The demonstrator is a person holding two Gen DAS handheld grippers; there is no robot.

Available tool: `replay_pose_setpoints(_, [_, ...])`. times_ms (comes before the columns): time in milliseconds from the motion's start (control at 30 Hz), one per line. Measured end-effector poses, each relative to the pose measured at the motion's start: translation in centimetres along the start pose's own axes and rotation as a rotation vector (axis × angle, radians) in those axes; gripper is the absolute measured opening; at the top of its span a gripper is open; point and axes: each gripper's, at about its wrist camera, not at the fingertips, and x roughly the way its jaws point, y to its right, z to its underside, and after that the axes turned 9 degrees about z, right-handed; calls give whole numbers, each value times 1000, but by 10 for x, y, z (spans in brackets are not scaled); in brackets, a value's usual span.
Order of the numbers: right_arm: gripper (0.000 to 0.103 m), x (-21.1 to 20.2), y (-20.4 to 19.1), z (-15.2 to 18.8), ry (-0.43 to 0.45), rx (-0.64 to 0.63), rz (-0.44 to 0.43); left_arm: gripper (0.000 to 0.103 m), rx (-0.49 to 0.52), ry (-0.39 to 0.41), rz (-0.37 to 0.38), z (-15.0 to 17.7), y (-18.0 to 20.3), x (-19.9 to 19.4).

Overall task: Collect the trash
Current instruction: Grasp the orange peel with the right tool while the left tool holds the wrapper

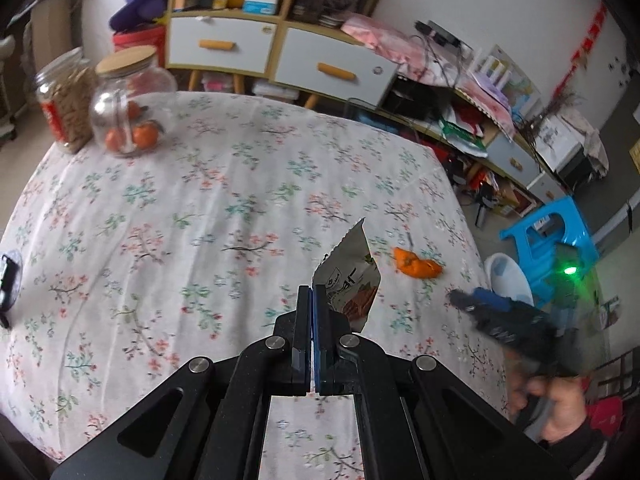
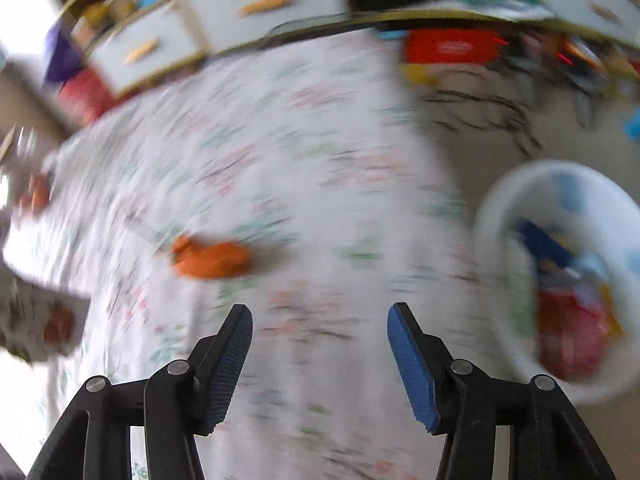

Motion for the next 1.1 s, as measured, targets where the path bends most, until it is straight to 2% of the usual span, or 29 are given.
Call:
replay_pose_setpoints(100, [61, 22, -47, 0, -14, -128, 25, 0, -25, -1, 2, -1, -12, -4])
replay_pose_setpoints(200, [61, 36, -73, -1, -10, -186, 60, 0, -51, -8, 10, -2, -22, -6])
replay_pose_setpoints(467, [58, 61, -92, -7, 14, -215, 126, 0, -84, -19, 14, -2, -30, -1])
replay_pose_setpoints(533, [46, 60, -91, -8, 30, -210, 117, 0, -86, -17, 12, -1, -30, -1])
replay_pose_setpoints(567, [28, 61, -91, -10, 31, -205, 109, 0, -86, -16, 12, -1, -29, -1])
replay_pose_setpoints(600, [5, 60, -90, -11, 31, -193, 96, 0, -86, -16, 12, -1, -29, -1])
replay_pose_setpoints(700, [0, 59, -88, -12, 27, -176, 96, 0, -89, -9, 11, 0, -29, -2])
replay_pose_setpoints(967, [0, 25, -54, -14, 73, -63, 41, 0, -100, 2, 18, 3, -24, -4])
replay_pose_setpoints(1033, [1, 17, -50, -15, 87, -57, -4, 0, -104, 6, 16, 1, -25, -4])
replay_pose_setpoints(1067, [10, 17, -50, -15, 84, -53, -22, 0, -107, 6, 17, 0, -26, -3])
replay_pose_setpoints(1100, [37, 18, -52, -15, 74, -60, -27, 0, -113, 7, 19, -2, -27, -3])
